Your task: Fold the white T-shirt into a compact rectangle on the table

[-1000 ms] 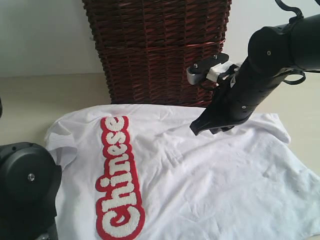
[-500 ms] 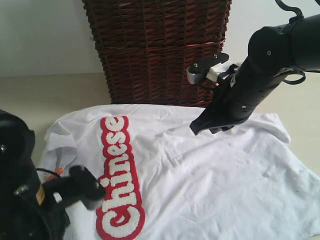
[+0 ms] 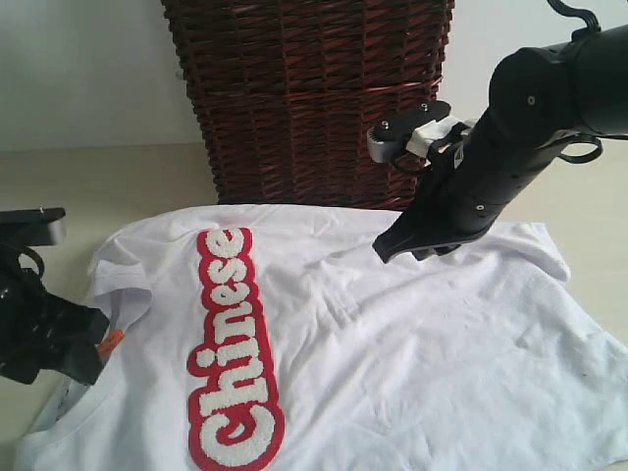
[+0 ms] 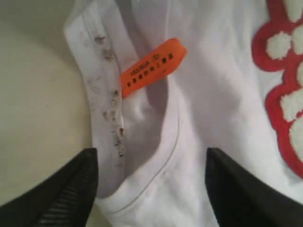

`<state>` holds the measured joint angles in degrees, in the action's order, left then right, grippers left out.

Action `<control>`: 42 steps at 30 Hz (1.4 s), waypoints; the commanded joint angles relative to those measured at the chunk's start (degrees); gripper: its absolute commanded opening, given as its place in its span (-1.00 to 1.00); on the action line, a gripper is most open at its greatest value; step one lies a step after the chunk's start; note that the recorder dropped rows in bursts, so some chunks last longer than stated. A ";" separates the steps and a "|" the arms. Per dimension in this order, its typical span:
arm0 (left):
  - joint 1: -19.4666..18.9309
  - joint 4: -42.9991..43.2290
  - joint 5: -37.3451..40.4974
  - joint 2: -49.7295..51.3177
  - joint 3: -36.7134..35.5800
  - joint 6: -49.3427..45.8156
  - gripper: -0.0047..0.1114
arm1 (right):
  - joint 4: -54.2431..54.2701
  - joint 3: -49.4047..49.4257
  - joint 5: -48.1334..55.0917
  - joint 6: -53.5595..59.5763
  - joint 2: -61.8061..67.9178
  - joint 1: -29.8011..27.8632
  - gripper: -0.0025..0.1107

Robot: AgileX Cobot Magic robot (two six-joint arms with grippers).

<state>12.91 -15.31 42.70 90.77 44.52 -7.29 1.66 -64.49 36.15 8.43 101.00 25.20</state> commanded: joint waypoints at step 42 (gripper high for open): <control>-10.18 12.42 -6.88 1.92 19.02 12.44 -0.29 | 1.00 0.15 -3.59 0.38 -0.42 -0.31 -0.69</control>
<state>2.26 3.30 39.30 93.43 61.56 9.12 2.46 -64.49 34.08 8.43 101.00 25.20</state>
